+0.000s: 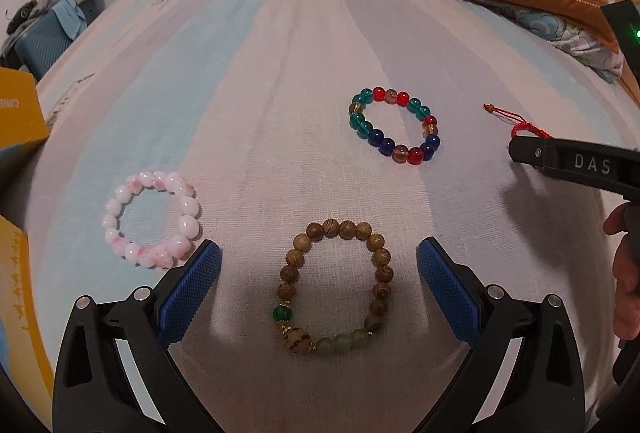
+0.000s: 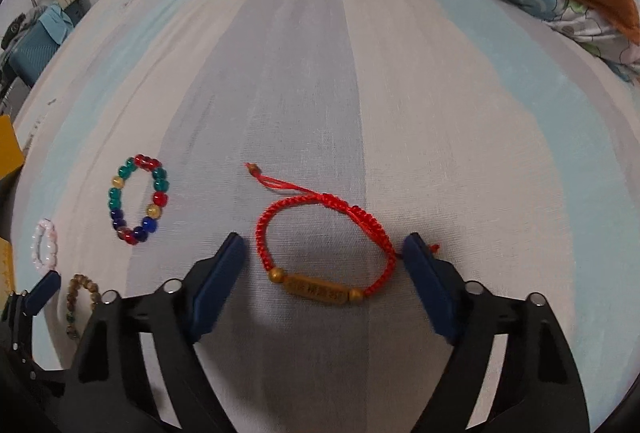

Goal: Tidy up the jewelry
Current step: 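Grasp the red cord bracelet with the right tool while the left tool grasps the wooden bead bracelet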

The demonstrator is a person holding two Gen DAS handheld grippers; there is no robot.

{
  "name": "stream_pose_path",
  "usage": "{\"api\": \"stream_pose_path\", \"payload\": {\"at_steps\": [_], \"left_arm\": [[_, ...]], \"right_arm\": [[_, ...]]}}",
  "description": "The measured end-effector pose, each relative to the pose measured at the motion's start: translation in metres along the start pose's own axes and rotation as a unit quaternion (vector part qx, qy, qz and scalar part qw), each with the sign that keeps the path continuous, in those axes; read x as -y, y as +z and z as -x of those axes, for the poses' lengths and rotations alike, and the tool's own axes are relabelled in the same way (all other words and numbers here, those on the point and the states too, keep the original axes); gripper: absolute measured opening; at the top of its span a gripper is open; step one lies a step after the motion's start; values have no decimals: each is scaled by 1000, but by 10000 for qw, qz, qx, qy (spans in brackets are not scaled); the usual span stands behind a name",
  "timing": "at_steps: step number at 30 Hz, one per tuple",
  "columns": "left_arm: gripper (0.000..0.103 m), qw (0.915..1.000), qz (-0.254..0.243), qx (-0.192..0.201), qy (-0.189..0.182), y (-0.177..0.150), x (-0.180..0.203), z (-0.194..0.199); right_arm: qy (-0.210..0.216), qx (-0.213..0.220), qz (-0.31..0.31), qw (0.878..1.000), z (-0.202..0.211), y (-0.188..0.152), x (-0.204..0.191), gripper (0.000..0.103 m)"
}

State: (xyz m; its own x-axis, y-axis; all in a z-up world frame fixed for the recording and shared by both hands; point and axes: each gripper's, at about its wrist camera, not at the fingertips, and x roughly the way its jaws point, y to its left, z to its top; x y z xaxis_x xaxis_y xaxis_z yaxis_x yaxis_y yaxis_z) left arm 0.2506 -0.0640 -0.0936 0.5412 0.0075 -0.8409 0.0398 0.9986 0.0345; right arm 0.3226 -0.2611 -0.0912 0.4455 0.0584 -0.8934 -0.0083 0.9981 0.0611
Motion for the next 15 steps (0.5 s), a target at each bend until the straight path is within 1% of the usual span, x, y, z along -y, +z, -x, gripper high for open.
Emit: {"api": "stream_pose_path", "payload": {"at_steps": [1,2,3,4,5,6,7,8,9,11,12,15], "left_arm": [[95,10000,17,10,-6,0,0,0],[91,10000,3,43,8,-1,0,1],[88,10000,-39,53,20,0,1,1],[83,10000,-71,65,24,-1,1,1],[76,9999,-68,78,13,-1,1,2],[72,10000,-57,72,10,-1,1,2],[66,10000,-52,67,8,-2,1,4],[60,10000,-42,63,-6,-2,0,5],[57,10000,-25,53,-19,-3,-2,6],[45,10000,13,32,-16,-3,-4,8],[43,10000,32,21,-19,-3,-5,9],[25,10000,59,13,-8,-2,-8,10]], "right_arm": [[-20,4,0,10000,0,0,0,70],[-25,9,3,10000,0,-1,-1,66],[-29,22,13,10000,1,-2,-1,62],[-34,28,19,10000,2,-2,-2,59],[-34,38,26,10000,3,-3,-2,55],[-35,45,28,10000,4,-4,-2,51],[-33,45,37,10000,4,-3,-1,49],[-33,51,55,10000,5,-4,-1,44],[-30,55,61,10000,5,-5,-2,42],[-26,57,80,9999,6,-6,-2,38],[-22,56,91,9999,7,-7,-2,36],[-14,52,90,9999,8,-7,-2,31]]}}
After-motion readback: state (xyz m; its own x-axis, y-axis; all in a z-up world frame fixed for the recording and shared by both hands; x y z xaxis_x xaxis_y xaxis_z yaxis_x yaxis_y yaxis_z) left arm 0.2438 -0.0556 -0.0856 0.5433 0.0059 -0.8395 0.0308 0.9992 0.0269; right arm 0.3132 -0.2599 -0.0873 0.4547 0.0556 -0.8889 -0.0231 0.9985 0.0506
